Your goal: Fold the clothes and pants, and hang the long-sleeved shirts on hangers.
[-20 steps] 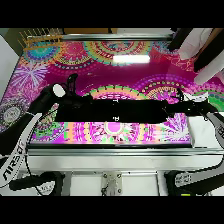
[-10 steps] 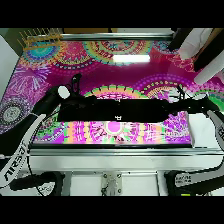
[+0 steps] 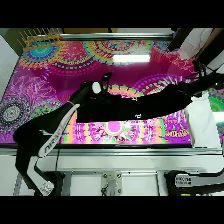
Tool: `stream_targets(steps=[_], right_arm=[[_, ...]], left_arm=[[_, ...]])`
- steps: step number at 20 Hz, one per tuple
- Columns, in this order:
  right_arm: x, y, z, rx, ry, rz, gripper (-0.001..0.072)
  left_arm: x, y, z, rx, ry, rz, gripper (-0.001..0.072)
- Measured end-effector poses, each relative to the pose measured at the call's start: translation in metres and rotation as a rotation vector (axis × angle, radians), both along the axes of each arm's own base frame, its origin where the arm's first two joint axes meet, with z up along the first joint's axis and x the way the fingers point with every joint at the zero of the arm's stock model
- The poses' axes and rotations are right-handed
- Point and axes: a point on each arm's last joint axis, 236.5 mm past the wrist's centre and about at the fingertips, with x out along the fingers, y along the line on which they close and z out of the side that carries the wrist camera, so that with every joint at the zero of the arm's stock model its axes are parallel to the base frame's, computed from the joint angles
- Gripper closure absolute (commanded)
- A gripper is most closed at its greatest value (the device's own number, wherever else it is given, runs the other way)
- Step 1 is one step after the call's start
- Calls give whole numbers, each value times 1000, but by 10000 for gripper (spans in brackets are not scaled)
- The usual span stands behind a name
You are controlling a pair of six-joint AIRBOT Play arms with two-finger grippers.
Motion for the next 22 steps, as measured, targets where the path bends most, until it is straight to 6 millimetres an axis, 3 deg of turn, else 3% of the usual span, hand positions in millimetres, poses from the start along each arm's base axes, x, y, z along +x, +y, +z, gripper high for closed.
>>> stream_targets(steps=[5, 9, 16, 22], right_arm=[[7, 49, 53, -49, -53, 108, 699], [8, 88, 79, -72, -105, 186, 699], [6, 130, 99, -71, -152, 247, 699], [3, 161, 107, -43, -170, 268, 699]], left_arm=[[-4, -65, -26, -12, 13, -108, 701], [-5, -95, -36, -46, 41, -146, 700], [-6, -107, -41, -62, 56, -166, 701], [-1, -100, -31, -63, 56, -160, 701]])
